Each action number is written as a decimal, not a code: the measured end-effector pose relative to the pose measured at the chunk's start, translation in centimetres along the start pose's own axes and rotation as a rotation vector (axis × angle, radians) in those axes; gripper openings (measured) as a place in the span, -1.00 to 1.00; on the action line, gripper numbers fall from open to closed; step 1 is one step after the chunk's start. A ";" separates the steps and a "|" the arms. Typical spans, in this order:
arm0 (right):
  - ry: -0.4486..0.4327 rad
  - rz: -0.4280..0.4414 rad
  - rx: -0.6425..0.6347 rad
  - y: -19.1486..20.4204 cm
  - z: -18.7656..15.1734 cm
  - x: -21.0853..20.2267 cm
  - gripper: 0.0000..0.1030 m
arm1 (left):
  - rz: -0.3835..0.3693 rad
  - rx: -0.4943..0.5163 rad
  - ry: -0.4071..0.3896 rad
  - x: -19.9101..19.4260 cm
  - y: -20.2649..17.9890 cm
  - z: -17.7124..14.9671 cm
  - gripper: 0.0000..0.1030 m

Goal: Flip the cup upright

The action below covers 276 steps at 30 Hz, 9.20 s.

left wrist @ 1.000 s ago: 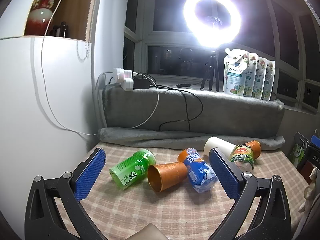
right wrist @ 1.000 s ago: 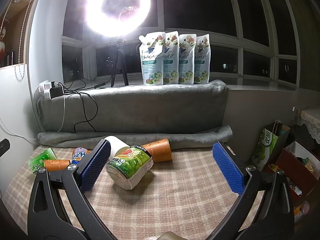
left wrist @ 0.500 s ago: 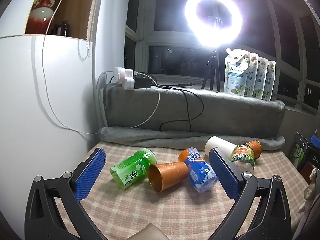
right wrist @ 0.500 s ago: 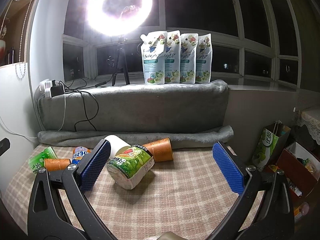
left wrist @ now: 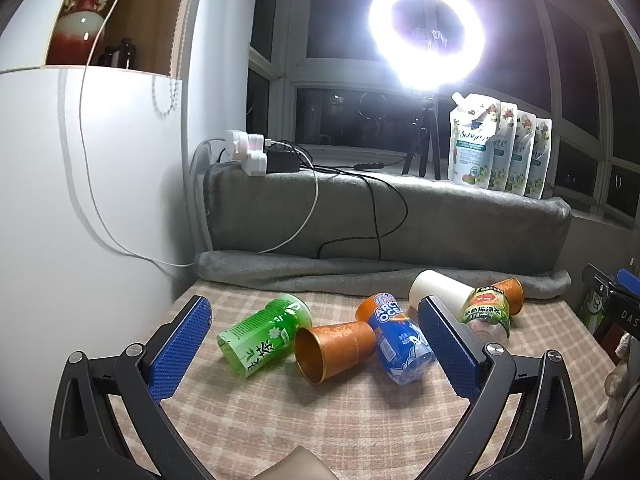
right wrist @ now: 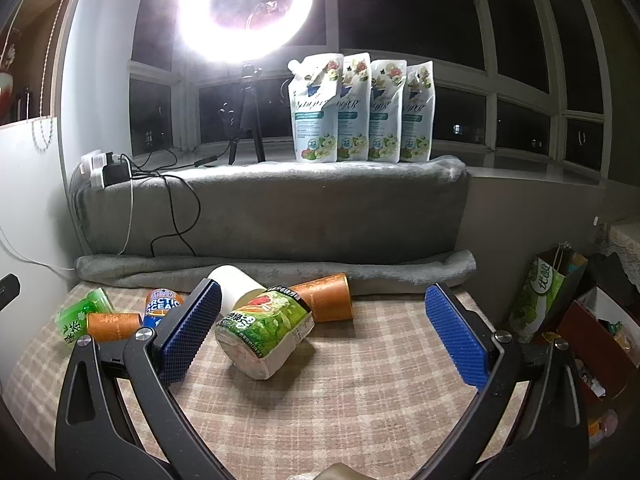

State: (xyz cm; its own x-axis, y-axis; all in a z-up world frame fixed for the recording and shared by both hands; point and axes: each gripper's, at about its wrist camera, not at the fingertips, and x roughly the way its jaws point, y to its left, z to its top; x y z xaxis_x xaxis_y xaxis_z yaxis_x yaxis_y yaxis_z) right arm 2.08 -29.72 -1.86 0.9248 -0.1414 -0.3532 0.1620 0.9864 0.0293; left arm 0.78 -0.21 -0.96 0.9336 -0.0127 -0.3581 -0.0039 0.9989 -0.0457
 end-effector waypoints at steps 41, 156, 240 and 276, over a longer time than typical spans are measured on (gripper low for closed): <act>0.762 0.441 -0.365 11.4 2.3 26.5 0.90 | -0.001 -0.083 0.324 3.0 4.2 -6.4 0.99; 0.556 0.582 -0.030 -9.1 -8.1 1.2 0.68 | -0.685 1.244 0.576 4.0 -18.6 -7.2 0.96; 0.418 0.501 0.030 -1.7 -5.7 1.5 0.68 | -0.621 0.231 0.351 8.7 -11.1 -5.5 0.48; 0.319 0.407 0.002 0.4 -4.2 -0.4 0.68 | -0.557 0.240 0.352 5.4 -7.4 -5.7 0.51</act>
State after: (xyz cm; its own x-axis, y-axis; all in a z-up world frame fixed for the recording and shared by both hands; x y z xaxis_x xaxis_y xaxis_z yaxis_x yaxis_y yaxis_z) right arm 0.37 -28.97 -5.61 0.7623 0.2865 -0.5804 -0.1877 0.9560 0.2254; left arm 3.78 -7.93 -7.83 0.6015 -0.4987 -0.6240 0.5587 0.8210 -0.1176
